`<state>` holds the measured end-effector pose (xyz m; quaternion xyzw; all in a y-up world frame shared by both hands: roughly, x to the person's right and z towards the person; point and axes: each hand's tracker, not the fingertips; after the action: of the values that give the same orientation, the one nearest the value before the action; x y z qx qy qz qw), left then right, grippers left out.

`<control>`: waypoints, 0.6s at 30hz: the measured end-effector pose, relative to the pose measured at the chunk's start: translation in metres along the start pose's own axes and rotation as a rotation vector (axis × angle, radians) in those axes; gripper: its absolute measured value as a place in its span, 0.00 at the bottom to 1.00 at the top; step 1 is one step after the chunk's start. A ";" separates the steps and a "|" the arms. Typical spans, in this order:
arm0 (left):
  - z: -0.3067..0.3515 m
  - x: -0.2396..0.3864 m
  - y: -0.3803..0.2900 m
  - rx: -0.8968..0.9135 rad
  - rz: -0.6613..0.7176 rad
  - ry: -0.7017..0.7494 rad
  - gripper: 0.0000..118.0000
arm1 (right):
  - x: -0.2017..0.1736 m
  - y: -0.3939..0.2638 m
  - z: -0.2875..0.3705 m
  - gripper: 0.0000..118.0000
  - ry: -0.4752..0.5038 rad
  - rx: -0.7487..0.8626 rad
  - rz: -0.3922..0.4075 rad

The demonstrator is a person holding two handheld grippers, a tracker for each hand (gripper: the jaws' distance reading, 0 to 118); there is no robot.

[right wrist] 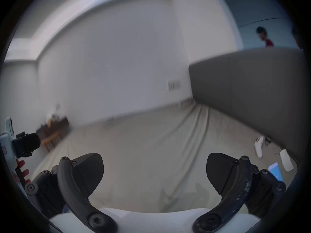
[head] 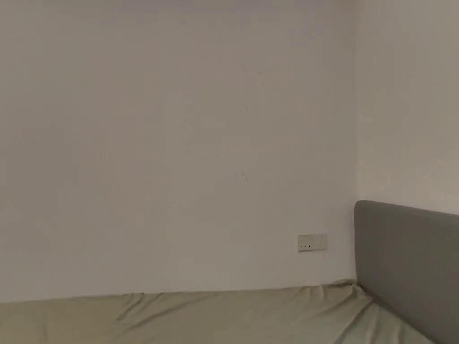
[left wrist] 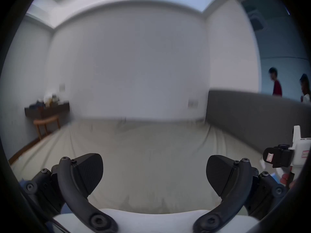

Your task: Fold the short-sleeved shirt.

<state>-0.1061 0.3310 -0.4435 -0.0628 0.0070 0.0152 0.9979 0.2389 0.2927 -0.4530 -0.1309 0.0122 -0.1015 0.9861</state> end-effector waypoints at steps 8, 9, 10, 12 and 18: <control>0.123 -0.009 0.096 0.394 -0.034 0.014 1.00 | -0.016 0.081 0.108 1.00 -0.007 0.285 -0.043; 0.129 -0.015 0.095 0.428 0.029 -0.007 1.00 | -0.020 0.084 0.113 1.00 -0.023 0.286 -0.023; 0.136 -0.024 0.093 0.458 0.151 -0.046 1.00 | -0.024 0.087 0.118 1.00 -0.048 0.300 -0.014; 0.143 -0.054 0.081 0.448 0.595 -0.162 1.00 | -0.032 0.094 0.127 1.00 -0.102 0.312 0.002; 0.109 -0.108 -0.002 0.230 1.554 -0.282 1.00 | -0.095 0.094 0.141 1.00 -0.238 0.433 0.639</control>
<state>-0.2128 0.3397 -0.3338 0.0658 -0.0761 0.7134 0.6935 0.1720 0.4365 -0.3416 0.0796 -0.0835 0.2259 0.9673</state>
